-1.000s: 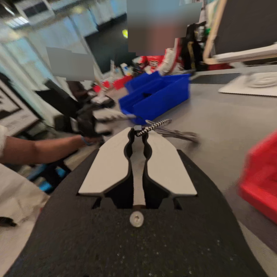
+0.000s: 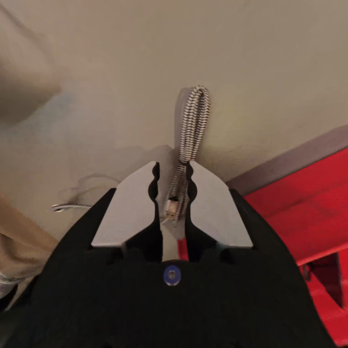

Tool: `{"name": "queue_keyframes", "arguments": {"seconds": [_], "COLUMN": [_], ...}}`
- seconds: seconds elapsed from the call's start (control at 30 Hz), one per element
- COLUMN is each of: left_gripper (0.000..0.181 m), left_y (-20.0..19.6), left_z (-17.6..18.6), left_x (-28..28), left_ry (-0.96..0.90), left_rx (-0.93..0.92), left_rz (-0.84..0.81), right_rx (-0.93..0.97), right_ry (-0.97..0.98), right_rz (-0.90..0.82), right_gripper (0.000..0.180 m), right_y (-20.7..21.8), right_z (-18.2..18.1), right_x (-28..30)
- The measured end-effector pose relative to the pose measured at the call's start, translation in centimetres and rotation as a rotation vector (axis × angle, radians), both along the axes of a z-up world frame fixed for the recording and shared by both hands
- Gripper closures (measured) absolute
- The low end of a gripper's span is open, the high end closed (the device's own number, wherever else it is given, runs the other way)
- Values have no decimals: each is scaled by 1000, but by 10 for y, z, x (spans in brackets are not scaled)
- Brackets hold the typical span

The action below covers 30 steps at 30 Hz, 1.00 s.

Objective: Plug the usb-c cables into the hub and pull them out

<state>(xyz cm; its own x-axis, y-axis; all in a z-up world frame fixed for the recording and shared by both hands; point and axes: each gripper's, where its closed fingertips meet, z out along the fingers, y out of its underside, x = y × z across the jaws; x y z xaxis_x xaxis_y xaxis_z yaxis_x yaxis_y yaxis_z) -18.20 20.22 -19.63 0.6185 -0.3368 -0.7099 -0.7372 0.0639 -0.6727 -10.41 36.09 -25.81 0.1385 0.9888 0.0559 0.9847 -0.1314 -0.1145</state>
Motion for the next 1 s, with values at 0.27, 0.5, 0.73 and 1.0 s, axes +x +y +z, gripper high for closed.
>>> {"name": "queue_keyframes", "arguments": {"seconds": [0.27,0.5,0.73,1.0], "left_gripper": [172,172,172,172], "left_y": [-10,-9,-4,-5], "left_z": [-1,-1,-3,2], "left_x": [3,4,11,13], "left_ry": [28,15,20,-33], "left_rx": [14,7,0,-7], "left_rz": [-27,-30,-44,-51], "right_rx": [109,608,967,569], "right_ry": [-145,429,414,147], "right_rz": [132,68,-89,91], "right_gripper": [166,167,167,167], "right_y": [16,40,107,106], "right_z": [13,240,278,54], "right_x": [0,14,119,154]}}
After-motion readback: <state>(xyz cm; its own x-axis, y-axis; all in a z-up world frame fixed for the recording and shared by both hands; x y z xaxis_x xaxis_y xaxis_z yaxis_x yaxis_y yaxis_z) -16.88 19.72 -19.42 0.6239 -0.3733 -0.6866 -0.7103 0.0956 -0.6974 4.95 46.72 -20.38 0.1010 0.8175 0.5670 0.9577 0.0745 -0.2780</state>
